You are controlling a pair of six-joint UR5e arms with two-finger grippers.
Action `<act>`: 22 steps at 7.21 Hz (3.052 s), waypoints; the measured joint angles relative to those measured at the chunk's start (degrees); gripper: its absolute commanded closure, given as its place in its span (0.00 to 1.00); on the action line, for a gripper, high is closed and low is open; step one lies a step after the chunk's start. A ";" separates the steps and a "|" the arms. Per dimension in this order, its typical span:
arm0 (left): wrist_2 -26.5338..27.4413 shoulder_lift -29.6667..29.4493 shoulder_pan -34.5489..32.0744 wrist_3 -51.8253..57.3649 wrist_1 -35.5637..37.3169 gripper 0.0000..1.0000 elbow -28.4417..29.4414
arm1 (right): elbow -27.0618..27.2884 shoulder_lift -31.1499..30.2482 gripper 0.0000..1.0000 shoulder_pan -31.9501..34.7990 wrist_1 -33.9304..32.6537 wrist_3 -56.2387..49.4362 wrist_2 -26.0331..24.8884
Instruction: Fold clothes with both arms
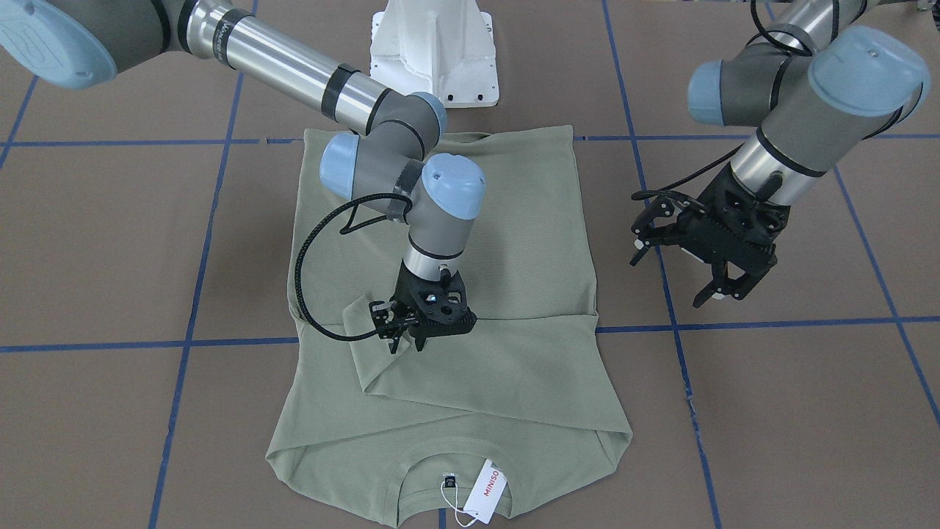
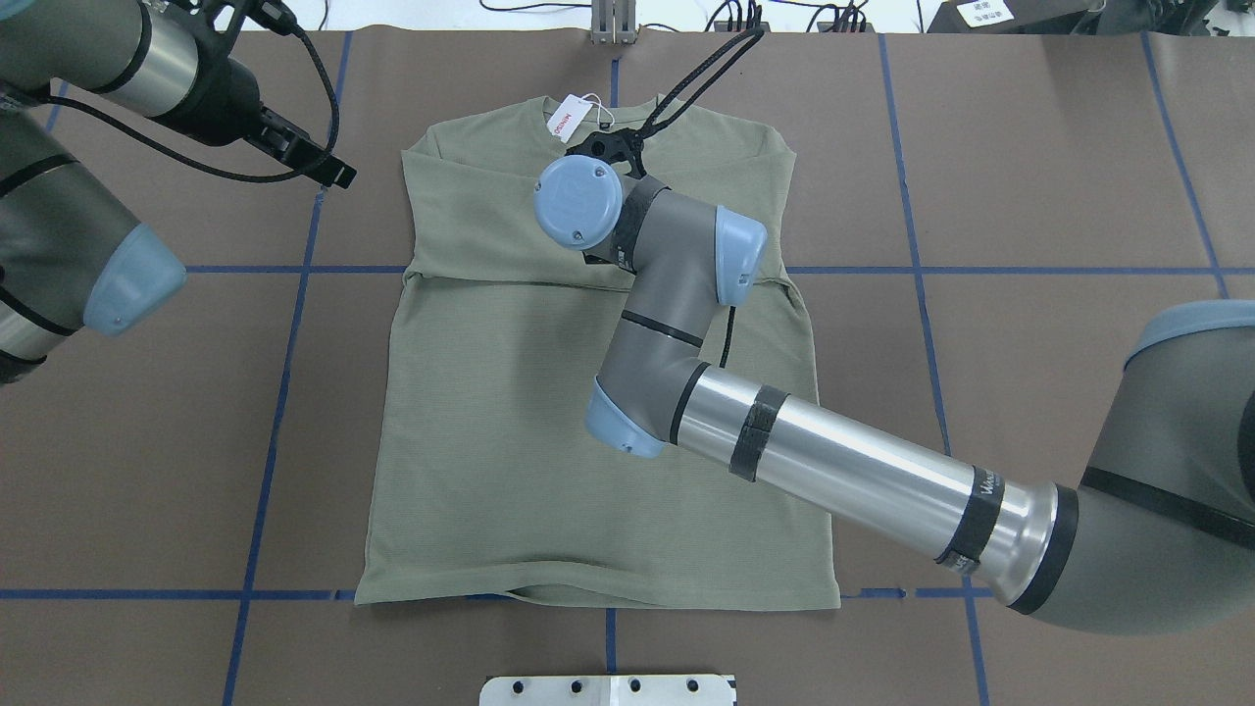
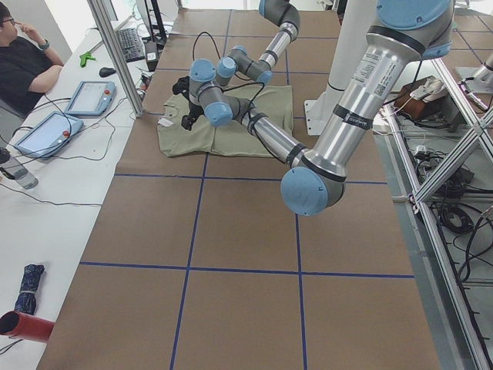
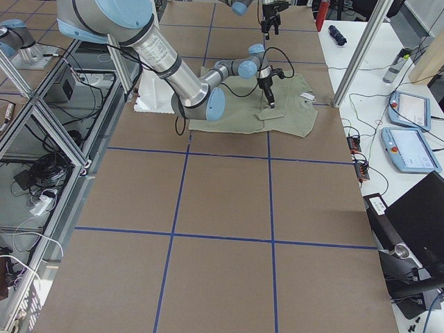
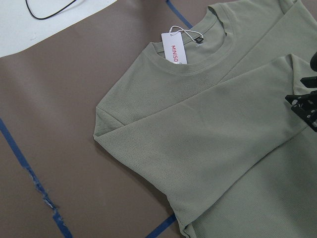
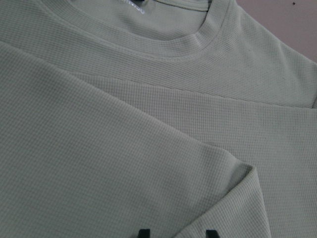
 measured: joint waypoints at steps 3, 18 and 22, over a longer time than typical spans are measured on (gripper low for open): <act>0.00 0.00 0.00 -0.04 -0.04 0.00 -0.07 | 0.00 -0.05 1.00 -0.12 -0.10 -0.11 -0.09; 0.40 0.02 0.42 -4.62 0.03 0.00 -2.18 | 14.74 -13.65 0.00 8.93 1.64 -13.72 4.99; 11.41 7.46 9.11 -28.29 0.15 0.00 -12.61 | 38.79 -28.99 0.00 8.04 3.39 3.95 15.56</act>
